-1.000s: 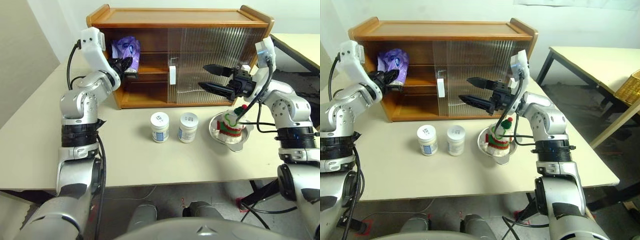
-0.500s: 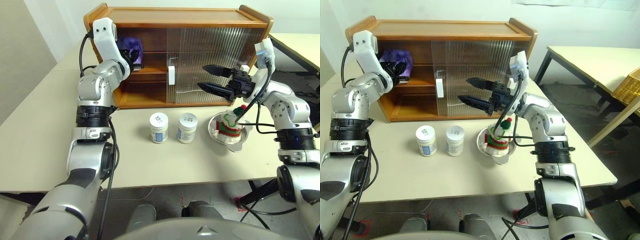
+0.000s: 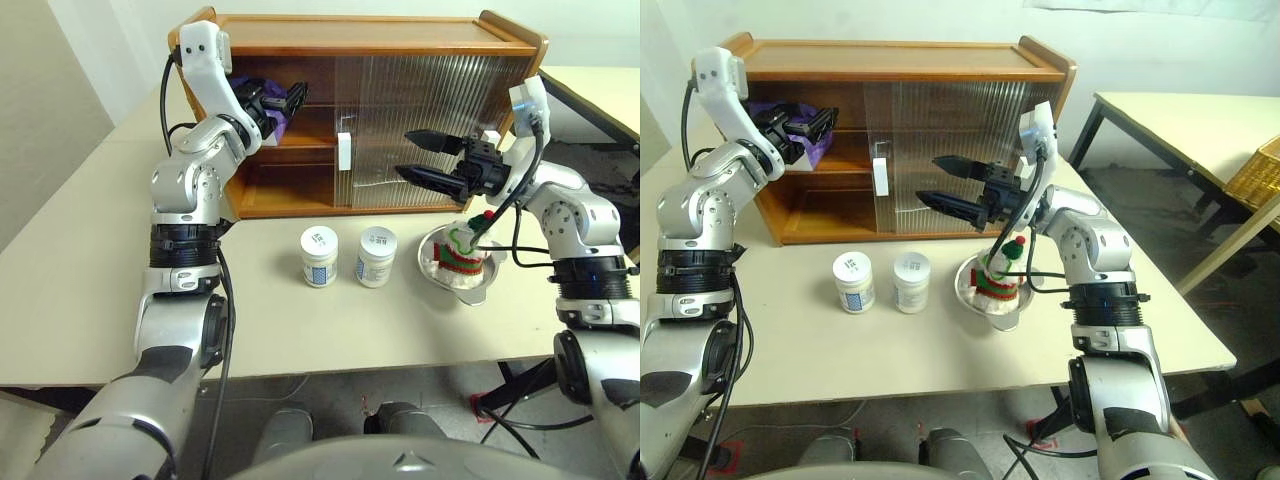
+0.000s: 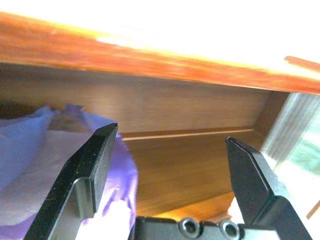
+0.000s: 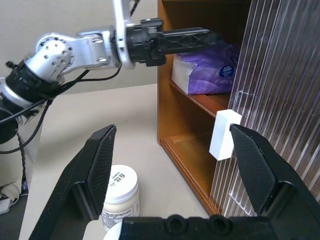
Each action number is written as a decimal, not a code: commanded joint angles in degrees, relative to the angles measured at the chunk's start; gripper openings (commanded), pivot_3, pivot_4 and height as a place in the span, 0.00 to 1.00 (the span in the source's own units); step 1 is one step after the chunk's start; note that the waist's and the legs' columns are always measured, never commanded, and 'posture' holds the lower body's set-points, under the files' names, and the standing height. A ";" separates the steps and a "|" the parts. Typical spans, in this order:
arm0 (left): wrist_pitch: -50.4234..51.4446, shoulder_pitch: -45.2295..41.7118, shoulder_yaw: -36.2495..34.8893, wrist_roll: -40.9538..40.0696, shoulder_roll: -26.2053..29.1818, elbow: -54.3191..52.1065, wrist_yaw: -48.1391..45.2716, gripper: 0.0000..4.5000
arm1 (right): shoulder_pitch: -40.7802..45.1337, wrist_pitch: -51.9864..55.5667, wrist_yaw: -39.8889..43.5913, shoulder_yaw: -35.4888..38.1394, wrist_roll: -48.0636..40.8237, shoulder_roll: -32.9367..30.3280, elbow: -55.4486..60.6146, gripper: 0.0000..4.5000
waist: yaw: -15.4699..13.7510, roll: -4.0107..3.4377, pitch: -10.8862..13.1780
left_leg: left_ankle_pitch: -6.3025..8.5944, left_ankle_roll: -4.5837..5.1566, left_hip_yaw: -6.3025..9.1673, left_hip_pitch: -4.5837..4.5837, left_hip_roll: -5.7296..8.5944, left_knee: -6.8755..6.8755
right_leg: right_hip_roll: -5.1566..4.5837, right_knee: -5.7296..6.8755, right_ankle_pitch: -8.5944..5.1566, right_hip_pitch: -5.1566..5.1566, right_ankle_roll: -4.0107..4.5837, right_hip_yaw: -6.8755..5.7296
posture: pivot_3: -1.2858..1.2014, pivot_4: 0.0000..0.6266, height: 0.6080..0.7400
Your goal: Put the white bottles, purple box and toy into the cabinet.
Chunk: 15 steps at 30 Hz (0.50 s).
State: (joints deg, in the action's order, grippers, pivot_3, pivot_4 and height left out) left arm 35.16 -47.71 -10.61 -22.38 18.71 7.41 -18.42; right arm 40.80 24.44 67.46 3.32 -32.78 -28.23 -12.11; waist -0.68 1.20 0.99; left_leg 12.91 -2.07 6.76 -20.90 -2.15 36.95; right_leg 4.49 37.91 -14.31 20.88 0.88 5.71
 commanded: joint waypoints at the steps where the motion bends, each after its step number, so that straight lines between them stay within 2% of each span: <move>1: 1.38 2.39 -1.10 -2.86 -0.59 -3.79 -1.41 0.99 | 1.06 -0.18 0.38 -0.51 0.63 0.07 -0.63 1.00 | -0.05 0.00 0.00 | 0.00 0.00 0.00 0.00 0.00 0.00 | 0.00 0.00 0.00 0.00 0.00 -0.01 | 0.51 0.00 1.00; 7: 2.45 8.33 -2.88 -7.58 1.07 -12.25 -4.46 0.99 | 1.34 -0.23 0.85 -0.61 0.80 -0.08 -0.97 1.00 | -0.13 0.00 0.00 | 0.01 -0.01 -0.01 0.01 0.00 0.06 | 0.00 0.01 0.02 -0.04 -0.02 -0.01 | 0.51 0.00 1.00; 12: 2.99 17.81 -5.71 -10.67 4.34 -20.32 -6.09 0.99 | 1.40 -0.05 1.27 -0.70 0.85 -0.41 -1.17 1.00 | -0.14 -0.02 -0.01 | 0.04 -0.02 -0.02 0.04 -0.04 0.05 | 0.03 0.03 0.02 -0.02 -0.01 -0.01 | 0.52 0.00 1.00; 13: 2.98 19.86 -6.21 -11.10 4.62 -21.42 -6.08 0.90 | 1.43 -0.02 1.35 -0.74 0.87 -0.45 -1.23 1.00 | -0.15 -0.02 -0.02 | 0.04 -0.02 -0.02 0.05 -0.04 0.04 | 0.03 0.04 0.02 -0.02 -0.01 -0.01 | 0.52 0.00 1.00; 15: 2.47 22.96 -6.49 -11.13 4.95 -22.56 -5.84 0.78 | 1.54 -0.07 1.44 -0.79 0.92 -0.44 -1.42 1.00 | -0.16 -0.02 -0.02 | 0.05 -0.04 -0.01 0.06 -0.04 0.05 | 0.03 0.05 0.01 -0.02 0.00 0.00 | 0.52 0.00 1.00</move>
State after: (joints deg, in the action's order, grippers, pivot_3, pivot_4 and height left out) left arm 37.50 -25.83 -17.08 -33.24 23.39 -13.81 -24.10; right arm 41.66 24.43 68.59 3.09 -32.70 -28.43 -13.22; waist -0.84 1.18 0.97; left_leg 12.96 -2.11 6.75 -20.84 -2.20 37.01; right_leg 4.52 37.98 -14.30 20.86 0.89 5.70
